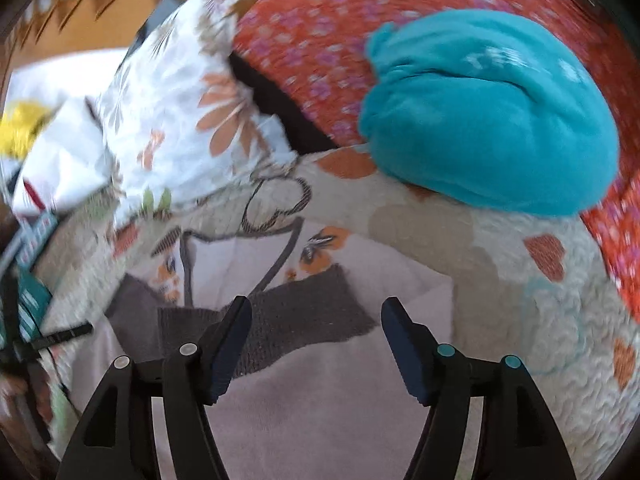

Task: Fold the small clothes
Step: 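Fold the hem up toward the collar with both grippers and release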

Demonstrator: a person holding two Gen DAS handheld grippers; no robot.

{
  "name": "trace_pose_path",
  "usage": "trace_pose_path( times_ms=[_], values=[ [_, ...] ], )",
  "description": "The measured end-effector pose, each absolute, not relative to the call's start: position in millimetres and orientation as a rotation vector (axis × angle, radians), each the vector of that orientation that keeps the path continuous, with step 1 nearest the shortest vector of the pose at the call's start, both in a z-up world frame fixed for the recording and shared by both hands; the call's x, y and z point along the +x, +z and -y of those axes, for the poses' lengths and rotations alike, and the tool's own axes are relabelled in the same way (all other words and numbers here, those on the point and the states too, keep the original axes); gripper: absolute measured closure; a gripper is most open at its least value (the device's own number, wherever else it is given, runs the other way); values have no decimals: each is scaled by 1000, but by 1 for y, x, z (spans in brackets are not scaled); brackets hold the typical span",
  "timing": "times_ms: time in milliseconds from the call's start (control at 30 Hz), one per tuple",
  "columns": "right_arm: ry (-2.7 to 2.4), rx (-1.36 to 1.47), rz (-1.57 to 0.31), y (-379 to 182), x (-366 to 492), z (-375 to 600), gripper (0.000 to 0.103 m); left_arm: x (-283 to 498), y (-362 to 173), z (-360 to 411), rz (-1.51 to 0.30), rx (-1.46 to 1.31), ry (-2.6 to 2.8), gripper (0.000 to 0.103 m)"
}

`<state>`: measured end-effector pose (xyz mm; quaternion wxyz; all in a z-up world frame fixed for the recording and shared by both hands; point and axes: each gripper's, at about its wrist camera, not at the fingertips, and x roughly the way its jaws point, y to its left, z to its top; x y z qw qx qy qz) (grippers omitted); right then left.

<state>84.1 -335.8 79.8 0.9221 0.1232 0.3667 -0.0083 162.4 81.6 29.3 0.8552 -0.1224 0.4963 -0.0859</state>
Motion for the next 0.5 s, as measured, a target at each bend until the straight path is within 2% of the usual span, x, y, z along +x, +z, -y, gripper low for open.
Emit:
trace_pose_path(
  times_ms=[133, 267, 300, 333, 367, 400, 433, 500],
  values=[
    [92, 184, -790, 78, 115, 301, 31, 179, 18, -78, -1076, -361, -189, 34],
    [282, 45, -878, 67, 149, 239, 31, 184, 8, -62, -1100, -291, -170, 34],
    [311, 15, -895, 62, 154, 227, 31, 183, 9, -56, -1093, -247, -169, 36],
    [333, -35, -915, 54, 160, 212, 31, 183, 9, -50, -1093, -210, -178, 44],
    [340, -85, -933, 46, 161, 201, 36, 182, 10, -43, -1098, -159, -181, 70],
    [349, -119, -957, 39, 163, 194, 80, 181, 12, -40, -1095, -129, -179, 89],
    [362, -135, -993, 33, 165, 188, 95, 180, 15, -40, -1090, -124, -181, 92],
    [354, -123, -990, 36, 168, 188, 96, 179, 23, -45, -1077, -149, -179, 93]
  ],
)
